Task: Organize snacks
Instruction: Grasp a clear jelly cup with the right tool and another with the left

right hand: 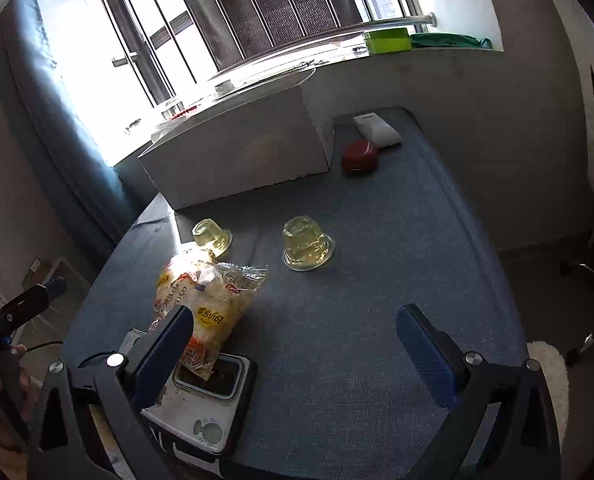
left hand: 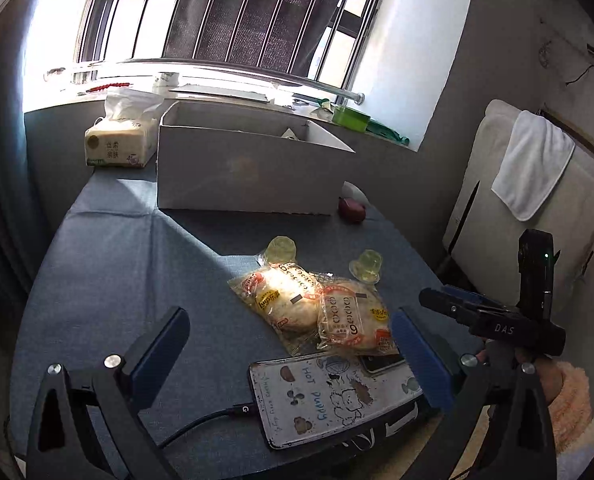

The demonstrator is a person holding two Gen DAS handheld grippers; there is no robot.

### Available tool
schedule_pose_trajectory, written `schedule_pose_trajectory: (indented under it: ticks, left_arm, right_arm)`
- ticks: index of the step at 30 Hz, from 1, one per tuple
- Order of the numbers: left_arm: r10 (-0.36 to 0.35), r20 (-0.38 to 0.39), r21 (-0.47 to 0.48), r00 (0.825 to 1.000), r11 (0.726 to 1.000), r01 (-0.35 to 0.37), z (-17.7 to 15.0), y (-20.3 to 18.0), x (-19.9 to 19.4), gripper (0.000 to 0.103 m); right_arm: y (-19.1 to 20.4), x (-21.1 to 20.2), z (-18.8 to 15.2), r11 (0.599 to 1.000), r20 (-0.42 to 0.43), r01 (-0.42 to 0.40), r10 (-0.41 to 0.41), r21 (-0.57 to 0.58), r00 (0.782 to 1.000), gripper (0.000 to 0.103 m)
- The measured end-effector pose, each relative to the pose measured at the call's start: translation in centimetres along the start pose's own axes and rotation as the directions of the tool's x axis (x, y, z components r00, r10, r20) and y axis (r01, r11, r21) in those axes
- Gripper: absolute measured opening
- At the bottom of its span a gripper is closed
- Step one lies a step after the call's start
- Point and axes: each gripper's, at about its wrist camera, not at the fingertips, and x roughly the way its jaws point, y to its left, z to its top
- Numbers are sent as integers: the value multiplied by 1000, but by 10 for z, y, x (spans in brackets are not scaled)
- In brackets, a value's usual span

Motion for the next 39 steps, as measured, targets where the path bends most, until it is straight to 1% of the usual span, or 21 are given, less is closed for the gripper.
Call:
schedule_pose_trajectory:
  ticks: [3,8,9,10,11,13,15,16,17,18,19,21,23,25,28,30,32,34,36,37,39]
  left_arm:
    - [2,-5,1,1000,1000,-2,2,-1,2,103]
    - [5,-16,1,1000,1000,-5,1,-1,5,103]
    - [8,-20,1,1000,1000,-8,0,0,6,103]
    - [16,-24,-2,1000,1000,-16,-1,0,6,103]
    - [17,-27,-4,999,1000,-17,-1,1,7,103]
    - [13,-35,-12,999,1000,-13,-3,3,9,103]
    - [18,-44,-16,999,1000,-19,-5,5,12,103]
    - [20,-46,-16,999,1000,-20,-5,6,13,103]
    - [21,-50,-19,999,1000,-22,-6,7,15,103]
    - [21,-54,-22,998,999,-23,-6,7,16,103]
    - [21,-57,-24,998,999,-22,-6,8,17,103]
    - [18,-56,-21,998,1000,-19,-5,8,19,103]
    - [4,-62,-9,998,1000,-5,-2,6,23,103]
    - [1,-71,13,997,1000,0,5,4,32,103]
    - [17,-106,63,994,998,-10,20,-1,55,103]
    - [1,-126,108,992,994,13,32,-6,73,103]
    - [7,-148,154,989,988,16,45,-9,94,103]
    - [13,-180,187,984,982,21,55,-10,118,103]
    - [27,-236,211,971,977,24,62,-9,145,102]
    - [35,-258,216,966,976,22,63,-7,156,100]
    - [47,-299,235,953,972,26,64,-5,175,90]
  right_arm:
    - [4,15,9,999,-11,1,-2,-44,1000,103]
    - [17,46,34,985,-37,35,-42,-167,998,103]
    - [18,51,38,982,-31,43,-49,-183,998,103]
    - [18,58,42,979,-43,56,-66,-196,997,103]
    - [17,67,46,977,-76,71,-88,-199,993,103]
    - [14,82,51,980,-124,51,-76,-190,989,103]
    - [14,91,51,979,-147,42,-72,-201,987,101]
    - [14,94,51,976,-145,57,-89,-210,985,85]
    - [15,96,50,973,-149,79,-113,-219,982,46]
    - [14,98,49,972,-155,87,-122,-218,980,43]
    - [14,97,49,975,-152,73,-106,-208,983,40]
    - [12,94,46,980,-152,40,-70,-195,986,40]
    - [11,87,44,980,-132,40,-67,-196,989,40]
    - [10,79,44,984,-122,20,-42,-179,992,40]
    - [9,59,43,988,-89,4,-18,-157,996,40]
    - [10,43,43,988,-64,-5,-5,-154,998,40]
    - [12,23,41,989,-27,-19,15,-145,1000,40]
    - [13,7,40,991,-6,-34,33,-132,999,40]
    - [16,-3,37,993,13,-39,41,-116,999,40]
    - [16,-7,36,993,18,-43,45,-111,999,40]
    - [13,-15,33,995,28,-50,52,-92,998,40]
